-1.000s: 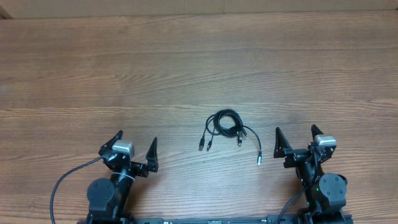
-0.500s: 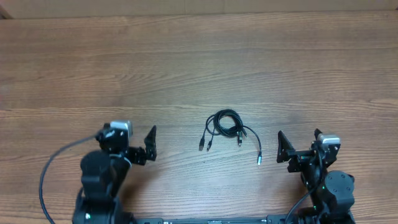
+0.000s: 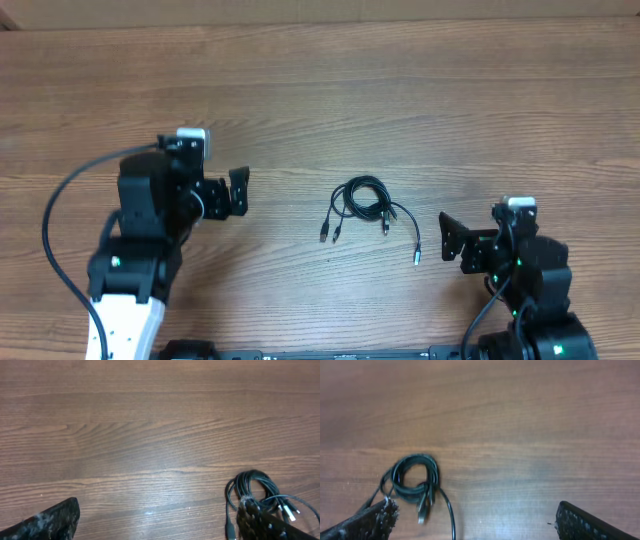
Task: Untangle cables
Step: 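Move the left gripper over the black cable bundle and lower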
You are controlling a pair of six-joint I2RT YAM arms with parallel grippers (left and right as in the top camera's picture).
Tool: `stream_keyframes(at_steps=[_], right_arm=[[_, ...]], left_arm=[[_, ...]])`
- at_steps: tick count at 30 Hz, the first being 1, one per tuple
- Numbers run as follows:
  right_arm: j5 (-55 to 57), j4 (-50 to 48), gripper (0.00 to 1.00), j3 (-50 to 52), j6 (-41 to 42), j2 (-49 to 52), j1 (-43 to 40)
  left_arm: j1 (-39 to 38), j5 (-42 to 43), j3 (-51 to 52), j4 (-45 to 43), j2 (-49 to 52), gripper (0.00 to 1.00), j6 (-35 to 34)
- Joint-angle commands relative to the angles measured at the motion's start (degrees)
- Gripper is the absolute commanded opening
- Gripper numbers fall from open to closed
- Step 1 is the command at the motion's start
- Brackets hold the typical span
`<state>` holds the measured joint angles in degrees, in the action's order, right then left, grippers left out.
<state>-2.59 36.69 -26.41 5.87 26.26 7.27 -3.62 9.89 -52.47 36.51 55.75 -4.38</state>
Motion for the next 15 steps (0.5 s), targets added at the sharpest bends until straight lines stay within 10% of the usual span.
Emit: stream_keyframes(at_steps=[1, 15], right_arm=[[-0.55, 1.81, 1.00, -5.70, 0.26, 5.18, 0.07], [-0.13, 15.37, 1.00, -26.12, 0.07, 25.66, 0.07]], left_arm=[[0.22, 0.63, -8.07, 5.22, 4.24, 1.00, -0.74], [0.22, 1.51, -15.19, 17.29, 7.85, 0.99, -2.49]])
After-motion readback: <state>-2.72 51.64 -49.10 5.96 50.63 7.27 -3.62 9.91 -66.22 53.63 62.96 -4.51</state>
